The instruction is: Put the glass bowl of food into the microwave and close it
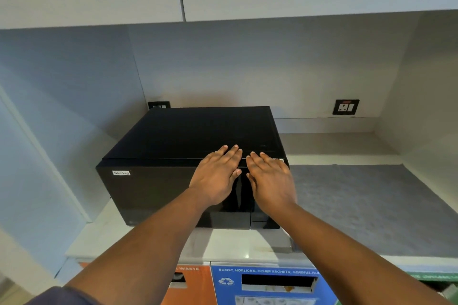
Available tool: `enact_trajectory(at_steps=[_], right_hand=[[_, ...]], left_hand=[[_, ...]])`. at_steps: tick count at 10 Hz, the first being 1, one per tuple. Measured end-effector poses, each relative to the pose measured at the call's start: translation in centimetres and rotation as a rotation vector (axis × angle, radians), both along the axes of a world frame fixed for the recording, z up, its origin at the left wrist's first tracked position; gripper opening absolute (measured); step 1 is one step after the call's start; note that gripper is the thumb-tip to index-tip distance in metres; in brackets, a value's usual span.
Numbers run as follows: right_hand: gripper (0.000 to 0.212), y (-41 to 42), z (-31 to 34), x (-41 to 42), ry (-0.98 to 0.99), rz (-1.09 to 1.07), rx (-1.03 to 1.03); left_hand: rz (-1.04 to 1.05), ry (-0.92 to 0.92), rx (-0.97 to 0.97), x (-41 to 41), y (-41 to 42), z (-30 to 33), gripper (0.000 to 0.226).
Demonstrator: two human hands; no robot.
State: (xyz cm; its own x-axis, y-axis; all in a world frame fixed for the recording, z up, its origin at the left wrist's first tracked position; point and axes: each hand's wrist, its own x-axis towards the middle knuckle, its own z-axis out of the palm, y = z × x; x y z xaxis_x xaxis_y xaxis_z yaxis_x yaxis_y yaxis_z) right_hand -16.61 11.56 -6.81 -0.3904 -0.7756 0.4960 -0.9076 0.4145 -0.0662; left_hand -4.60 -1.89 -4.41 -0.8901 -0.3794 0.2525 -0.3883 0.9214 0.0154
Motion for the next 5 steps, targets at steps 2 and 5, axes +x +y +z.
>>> enact_trajectory(at_steps=[2, 5], right_hand=[[0.045, -0.1, 0.0, 0.0, 0.009, 0.007, -0.004], [0.063, 1.8, 1.6, 0.9, -0.103, 0.098, 0.086]], left_hand=[[-0.010, -0.009, 0.013, 0.2, 0.1, 0.3, 0.060], [-0.025, -0.031, 0.105, 1.5, 1.6, 2.3, 0.066]])
